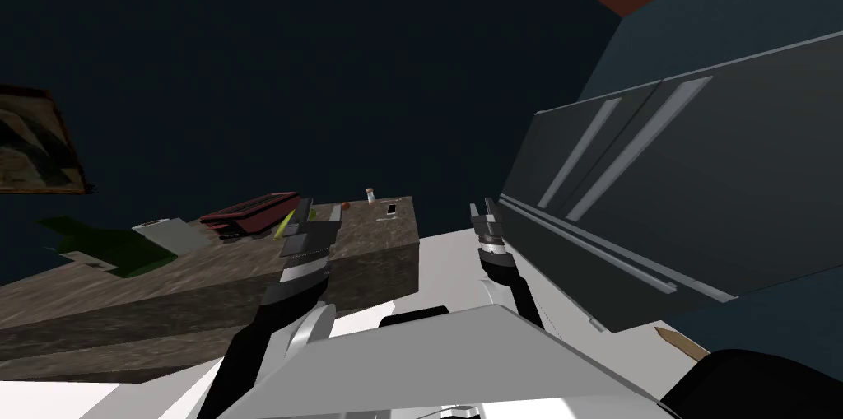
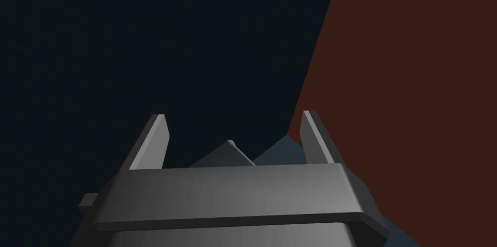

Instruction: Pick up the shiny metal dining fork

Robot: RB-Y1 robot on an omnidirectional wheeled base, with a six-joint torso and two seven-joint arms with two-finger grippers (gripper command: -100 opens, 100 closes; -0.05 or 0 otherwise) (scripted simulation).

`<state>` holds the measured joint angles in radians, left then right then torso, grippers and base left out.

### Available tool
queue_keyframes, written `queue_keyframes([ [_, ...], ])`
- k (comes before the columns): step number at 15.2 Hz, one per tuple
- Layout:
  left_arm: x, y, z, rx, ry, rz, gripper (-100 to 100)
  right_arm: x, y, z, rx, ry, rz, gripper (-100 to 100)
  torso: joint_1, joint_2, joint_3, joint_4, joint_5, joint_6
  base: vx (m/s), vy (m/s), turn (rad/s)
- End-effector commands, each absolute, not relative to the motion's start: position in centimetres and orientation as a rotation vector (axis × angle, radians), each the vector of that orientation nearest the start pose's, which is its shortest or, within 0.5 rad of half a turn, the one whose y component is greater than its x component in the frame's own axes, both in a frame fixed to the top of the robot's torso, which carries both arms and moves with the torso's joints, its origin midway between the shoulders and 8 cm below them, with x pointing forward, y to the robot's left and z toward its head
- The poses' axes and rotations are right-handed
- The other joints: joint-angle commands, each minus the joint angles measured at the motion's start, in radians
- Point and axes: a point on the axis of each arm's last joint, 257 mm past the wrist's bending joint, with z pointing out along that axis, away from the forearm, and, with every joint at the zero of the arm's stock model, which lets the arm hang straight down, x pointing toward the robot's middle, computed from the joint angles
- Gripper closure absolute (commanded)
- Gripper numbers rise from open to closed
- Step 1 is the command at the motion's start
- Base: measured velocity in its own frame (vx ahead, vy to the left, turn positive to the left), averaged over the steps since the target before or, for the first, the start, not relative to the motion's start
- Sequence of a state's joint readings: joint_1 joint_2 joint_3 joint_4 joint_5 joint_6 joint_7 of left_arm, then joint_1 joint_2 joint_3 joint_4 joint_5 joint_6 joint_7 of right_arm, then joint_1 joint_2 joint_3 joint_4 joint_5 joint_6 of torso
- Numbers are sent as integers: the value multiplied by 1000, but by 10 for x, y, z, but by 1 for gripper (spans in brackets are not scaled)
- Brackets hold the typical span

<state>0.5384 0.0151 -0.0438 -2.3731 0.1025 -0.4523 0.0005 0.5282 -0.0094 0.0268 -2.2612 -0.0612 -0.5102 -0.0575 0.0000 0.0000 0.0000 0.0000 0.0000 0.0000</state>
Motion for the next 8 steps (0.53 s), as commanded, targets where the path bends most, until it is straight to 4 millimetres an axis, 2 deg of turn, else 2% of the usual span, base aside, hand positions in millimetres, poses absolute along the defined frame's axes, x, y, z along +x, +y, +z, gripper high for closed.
queue_keyframes([
  [1, 336, 274, 39, -699, 601, -1397, -100, 344, -281, 9, 744, 587, 1402, 0, 0, 0, 0, 0, 0, 0, 1, -14, -15],
  [4, 351, 276, 22, -703, 713, -1355, -100, 344, -281, 9, 745, 587, 1402, 0, -3, 0, 0, 0, -1, 0, 7, -63, -38],
  [7, 358, 278, 13, -712, 756, -1332, -100, 344, -281, 9, 745, 587, 1402, 0, -6, -1, 0, 0, -1, 0, 7, -78, -22],
  [8, 366, 283, 4, -725, 799, -1304, -100, 344, -281, 9, 745, 587, 1402, 0, -5, -1, 0, 0, -1, 0, 9, -68, -31],
])
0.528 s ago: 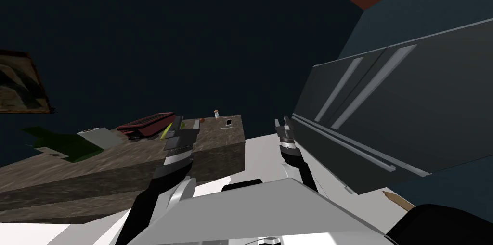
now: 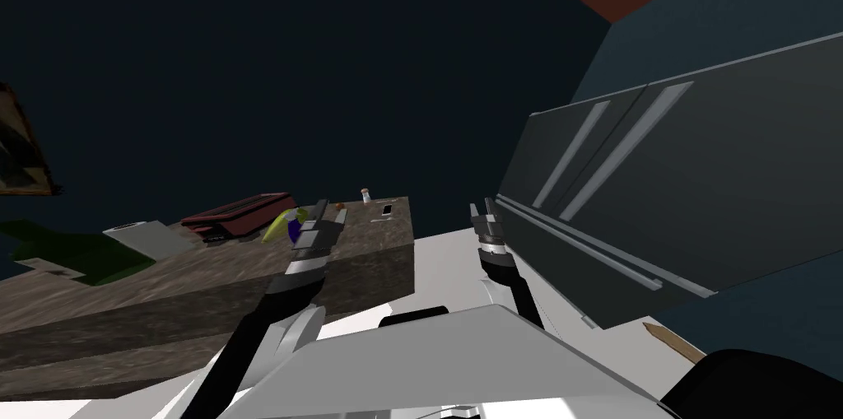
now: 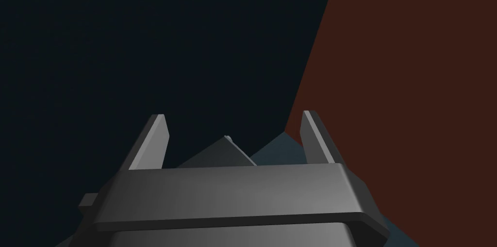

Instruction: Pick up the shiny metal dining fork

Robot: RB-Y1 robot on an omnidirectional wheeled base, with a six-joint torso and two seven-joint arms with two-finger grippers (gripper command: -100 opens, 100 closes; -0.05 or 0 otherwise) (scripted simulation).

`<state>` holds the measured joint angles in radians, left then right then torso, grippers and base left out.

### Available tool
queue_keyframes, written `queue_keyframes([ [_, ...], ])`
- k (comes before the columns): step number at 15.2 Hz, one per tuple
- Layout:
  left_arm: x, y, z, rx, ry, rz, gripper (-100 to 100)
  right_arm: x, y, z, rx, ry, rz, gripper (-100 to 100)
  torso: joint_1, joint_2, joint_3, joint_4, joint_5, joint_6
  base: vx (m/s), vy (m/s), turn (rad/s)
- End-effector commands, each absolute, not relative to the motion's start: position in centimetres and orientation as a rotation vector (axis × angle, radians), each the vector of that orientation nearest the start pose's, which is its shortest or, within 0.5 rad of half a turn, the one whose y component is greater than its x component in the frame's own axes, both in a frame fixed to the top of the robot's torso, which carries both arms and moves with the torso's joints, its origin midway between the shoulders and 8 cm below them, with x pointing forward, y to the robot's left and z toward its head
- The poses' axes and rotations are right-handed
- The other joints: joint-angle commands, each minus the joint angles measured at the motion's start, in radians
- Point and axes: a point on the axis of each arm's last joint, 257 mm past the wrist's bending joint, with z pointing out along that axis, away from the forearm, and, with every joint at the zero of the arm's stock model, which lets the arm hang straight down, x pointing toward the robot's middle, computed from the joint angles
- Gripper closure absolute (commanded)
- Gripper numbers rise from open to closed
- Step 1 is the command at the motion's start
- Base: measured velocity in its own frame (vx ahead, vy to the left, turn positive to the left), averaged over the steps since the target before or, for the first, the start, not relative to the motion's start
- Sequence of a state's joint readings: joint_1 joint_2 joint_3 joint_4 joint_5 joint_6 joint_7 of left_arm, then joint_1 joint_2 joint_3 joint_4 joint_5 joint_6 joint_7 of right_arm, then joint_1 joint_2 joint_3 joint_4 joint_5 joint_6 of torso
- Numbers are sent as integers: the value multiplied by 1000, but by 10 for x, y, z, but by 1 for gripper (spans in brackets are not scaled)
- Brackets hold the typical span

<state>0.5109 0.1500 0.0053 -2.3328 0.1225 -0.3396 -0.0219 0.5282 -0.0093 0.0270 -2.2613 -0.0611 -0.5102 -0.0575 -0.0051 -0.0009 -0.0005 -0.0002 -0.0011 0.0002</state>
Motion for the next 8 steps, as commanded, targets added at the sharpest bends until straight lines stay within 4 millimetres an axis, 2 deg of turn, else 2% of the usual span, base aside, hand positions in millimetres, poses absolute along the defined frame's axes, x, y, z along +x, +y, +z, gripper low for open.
queue_keyframes([
  [1, 366, 283, 4, -725, 799, -1304, -100, 344, -281, 9, 745, 587, 1402, 0, 0, 0, 0, 0, 0, 0, 12, -65, -32],
  [6, 388, 303, -25, -768, 921, -1202, -100, 344, -281, 9, 745, 587, 1402, 0, -1, -1, -1, 0, 0, 0, 23, -83, -40],
  [8, 390, 304, -30, -783, 935, -1195, -100, 344, -281, 9, 745, 587, 1402, 0, -1, -1, -1, 0, 0, 0, 14, -72, -19],
])
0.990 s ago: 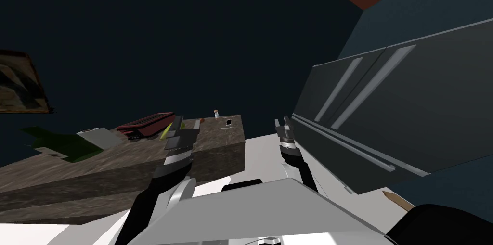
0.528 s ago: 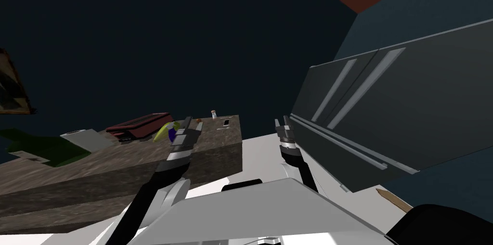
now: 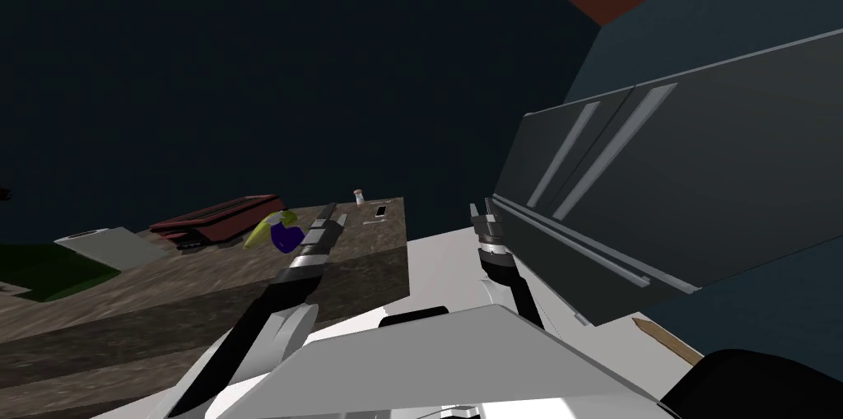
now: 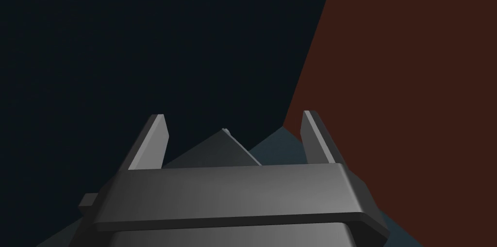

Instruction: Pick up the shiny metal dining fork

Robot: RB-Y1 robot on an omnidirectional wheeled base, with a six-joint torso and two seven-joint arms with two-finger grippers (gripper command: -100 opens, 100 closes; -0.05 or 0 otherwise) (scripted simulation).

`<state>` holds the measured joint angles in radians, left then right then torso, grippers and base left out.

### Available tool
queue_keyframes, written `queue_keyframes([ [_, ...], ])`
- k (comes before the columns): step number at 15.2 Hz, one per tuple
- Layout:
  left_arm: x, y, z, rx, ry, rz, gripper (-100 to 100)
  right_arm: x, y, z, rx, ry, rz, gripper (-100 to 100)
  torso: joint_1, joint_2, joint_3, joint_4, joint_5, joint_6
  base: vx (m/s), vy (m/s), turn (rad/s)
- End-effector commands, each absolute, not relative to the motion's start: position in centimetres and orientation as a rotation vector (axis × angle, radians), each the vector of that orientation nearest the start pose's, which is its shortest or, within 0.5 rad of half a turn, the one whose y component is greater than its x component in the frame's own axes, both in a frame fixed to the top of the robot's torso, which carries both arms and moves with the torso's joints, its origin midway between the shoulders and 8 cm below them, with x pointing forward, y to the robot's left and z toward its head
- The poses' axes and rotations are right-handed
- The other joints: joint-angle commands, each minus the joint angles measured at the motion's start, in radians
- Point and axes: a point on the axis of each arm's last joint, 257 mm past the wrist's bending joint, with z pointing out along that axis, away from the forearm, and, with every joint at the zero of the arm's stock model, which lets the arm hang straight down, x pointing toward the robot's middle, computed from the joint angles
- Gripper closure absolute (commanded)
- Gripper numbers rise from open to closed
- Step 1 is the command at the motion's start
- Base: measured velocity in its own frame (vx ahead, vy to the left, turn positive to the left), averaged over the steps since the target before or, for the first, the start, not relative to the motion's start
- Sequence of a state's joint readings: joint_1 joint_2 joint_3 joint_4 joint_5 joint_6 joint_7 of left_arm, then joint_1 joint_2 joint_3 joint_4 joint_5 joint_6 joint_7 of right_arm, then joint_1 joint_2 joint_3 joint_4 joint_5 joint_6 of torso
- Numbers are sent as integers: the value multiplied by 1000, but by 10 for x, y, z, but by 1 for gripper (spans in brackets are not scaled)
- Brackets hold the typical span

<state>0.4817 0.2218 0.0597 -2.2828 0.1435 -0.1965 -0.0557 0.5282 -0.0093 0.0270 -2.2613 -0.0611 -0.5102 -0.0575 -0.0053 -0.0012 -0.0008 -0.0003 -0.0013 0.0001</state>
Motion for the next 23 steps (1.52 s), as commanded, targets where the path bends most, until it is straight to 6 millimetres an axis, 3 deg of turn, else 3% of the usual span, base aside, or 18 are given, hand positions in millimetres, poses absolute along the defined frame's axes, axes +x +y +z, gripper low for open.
queue_keyframes([
  [1, 397, 313, -39, -797, 970, -1156, -100, 344, -281, 9, 745, 587, 1402, 0, 0, 0, 0, 0, 0, 0, 13, -61, -35],
  [5, 406, 325, -56, -837, 1026, -1103, -100, 344, -281, 9, 745, 587, 1402, 0, -2, -1, 0, 0, 0, 0, 22, -83, -36],
  [6, 411, 337, -64, -853, 1056, -1060, -100, 344, -281, 9, 745, 587, 1402, 0, -1, 0, 0, 0, 0, 0, 17, -75, -42],
  [8, 412, 338, -69, -868, 1069, -1052, -100, 344, -281, 9, 745, 587, 1402, 0, 0, 0, 0, 0, 0, 0, 13, -68, -27],
  [9, 417, 351, -76, -880, 1093, -1010, -100, 344, -281, 9, 745, 587, 1402, 0, 0, 0, 0, 0, 0, 0, 15, -65, -42],
  [11, 419, 352, -83, -901, 1112, -999, -100, 344, -281, 9, 745, 587, 1402, 0, 0, 0, 0, 0, 0, 0, 21, -63, -31],
  [12, 422, 366, -89, -911, 1130, -958, -100, 344, -281, 9, 745, 587, 1402, 0, 1, 0, 0, 0, 0, 0, 34, -65, -44],
  [14, 424, 368, -97, -937, 1153, -943, -100, 344, -281, 9, 745, 587, 1402, 0, 0, -1, -1, 0, 0, 0, 31, -66, -30],
  [15, 427, 382, -103, -950, 1170, -900, -100, 344, -281, 9, 745, 587, 1402, 0, 1, -1, 0, 0, 0, 0, 25, -94, -53],
  [17, 428, 384, -111, -975, 1192, -886, -100, 344, -281, 9, 745, 587, 1402, 0, -2, -1, 0, 0, 0, 0, 26, -81, -25],
  [18, 430, 400, -116, -990, 1207, -843, -100, 344, -281, 9, 745, 587, 1402, 0, 0, -1, 0, 0, 0, 0, 37, -62, -43],
  [21, 430, 401, -125, -1016, 1229, -828, -100, 344, -281, 9, 745, 587, 1402, 0, 0, -1, -1, 0, 0, 0, 26, -56, -21],
  [22, 432, 418, -131, -1036, 1245, -783, -100, 344, -281, 9, 745, 587, 1402, 0, 2, 0, 0, 0, 0, 0, 19, -48, -45],
  [23, 432, 419, -137, -1053, 1259, -773, -100, 344, -281, 9, 745, 587, 1402, 0, 2, 0, 0, 0, 0, 0, 29, -66, -53],
])
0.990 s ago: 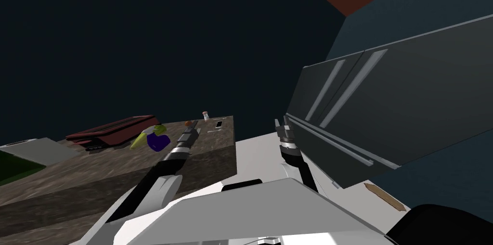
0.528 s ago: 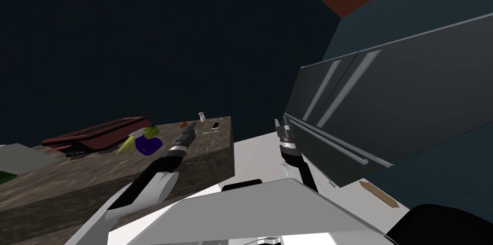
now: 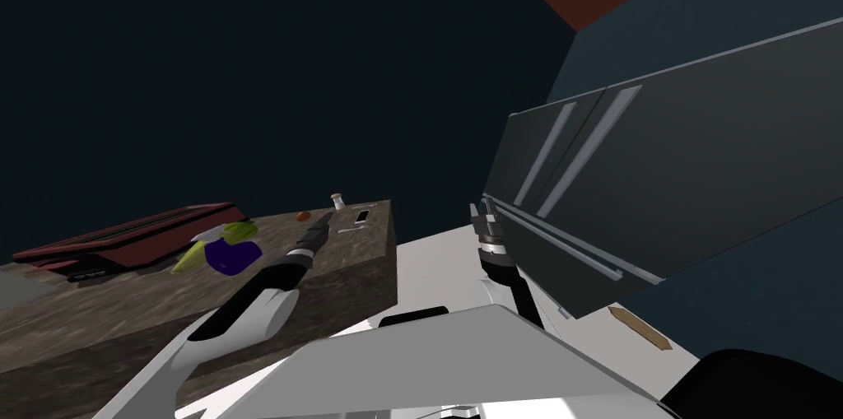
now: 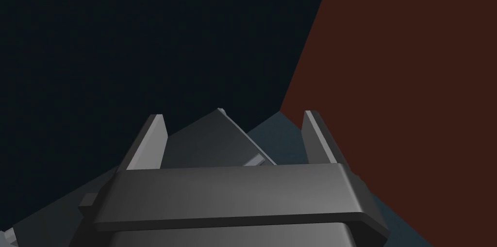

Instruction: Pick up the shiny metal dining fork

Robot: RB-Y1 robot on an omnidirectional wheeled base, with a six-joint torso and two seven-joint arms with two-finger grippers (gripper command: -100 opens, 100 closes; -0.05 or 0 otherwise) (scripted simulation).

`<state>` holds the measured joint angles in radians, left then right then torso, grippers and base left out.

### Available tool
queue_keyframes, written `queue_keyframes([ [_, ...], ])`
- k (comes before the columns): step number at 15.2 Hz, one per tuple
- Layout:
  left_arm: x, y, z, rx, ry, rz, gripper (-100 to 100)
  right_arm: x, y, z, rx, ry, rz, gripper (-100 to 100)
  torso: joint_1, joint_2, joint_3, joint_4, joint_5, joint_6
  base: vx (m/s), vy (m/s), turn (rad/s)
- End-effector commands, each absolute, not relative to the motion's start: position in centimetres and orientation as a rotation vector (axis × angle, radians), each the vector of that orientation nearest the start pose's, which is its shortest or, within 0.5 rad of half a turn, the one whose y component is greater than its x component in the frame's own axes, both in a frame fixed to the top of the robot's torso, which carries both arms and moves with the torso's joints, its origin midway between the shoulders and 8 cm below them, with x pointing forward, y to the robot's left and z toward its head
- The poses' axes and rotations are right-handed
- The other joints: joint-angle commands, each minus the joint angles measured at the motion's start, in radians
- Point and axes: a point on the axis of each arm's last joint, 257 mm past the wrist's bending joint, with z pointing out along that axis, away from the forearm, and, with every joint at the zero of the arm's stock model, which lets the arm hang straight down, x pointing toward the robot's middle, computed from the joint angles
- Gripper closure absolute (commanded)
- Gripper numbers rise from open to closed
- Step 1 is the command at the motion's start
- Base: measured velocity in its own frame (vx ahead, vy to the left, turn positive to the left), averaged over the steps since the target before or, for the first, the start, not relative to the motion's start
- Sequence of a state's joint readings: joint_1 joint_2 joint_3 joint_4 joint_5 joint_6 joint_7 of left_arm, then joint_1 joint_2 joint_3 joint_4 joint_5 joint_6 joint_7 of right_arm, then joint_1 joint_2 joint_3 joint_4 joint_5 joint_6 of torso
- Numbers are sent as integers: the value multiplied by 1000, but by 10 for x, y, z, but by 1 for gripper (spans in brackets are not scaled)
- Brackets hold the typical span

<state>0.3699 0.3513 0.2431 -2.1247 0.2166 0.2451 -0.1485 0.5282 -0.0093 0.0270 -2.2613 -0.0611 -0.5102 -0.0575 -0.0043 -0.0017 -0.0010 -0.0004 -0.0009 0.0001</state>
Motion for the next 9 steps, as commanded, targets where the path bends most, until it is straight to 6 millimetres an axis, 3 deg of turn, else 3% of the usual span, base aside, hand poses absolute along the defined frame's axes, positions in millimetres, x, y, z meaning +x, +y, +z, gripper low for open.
queue_keyframes([
  [1, 432, 419, -139, -1059, 1264, -769, -100, 344, -281, 9, 745, 587, 1402, 0, 0, 0, 0, 0, 0, 0, 27, -57, -16],
  [2, 433, 436, -144, -1079, 1276, -725, -100, 344, -281, 9, 745, 587, 1402, 0, 0, 0, 0, 0, 0, 0, 37, -78, -50],
  [4, 432, 438, -152, -1104, 1297, -710, -100, 344, -281, 9, 745, 587, 1402, 0, -1, -1, 0, 0, 0, 0, 38, -68, -30],
  [5, 432, 454, -156, -1124, 1306, -669, -100, 344, -281, 9, 745, 587, 1402, 0, -1, -1, 0, 0, 0, 0, 42, -76, -32],
  [8, 430, 456, -165, -1151, 1328, -652, -100, 344, -281, 9, 745, 587, 1402, 0, -1, -1, -1, 0, 0, 0, 35, -56, -24],
  [9, 429, 473, -170, -1177, 1338, -609, -100, 344, -281, 9, 744, 587, 1402, 0, 1, 0, 0, 0, 0, 0, 28, -49, -46],
])
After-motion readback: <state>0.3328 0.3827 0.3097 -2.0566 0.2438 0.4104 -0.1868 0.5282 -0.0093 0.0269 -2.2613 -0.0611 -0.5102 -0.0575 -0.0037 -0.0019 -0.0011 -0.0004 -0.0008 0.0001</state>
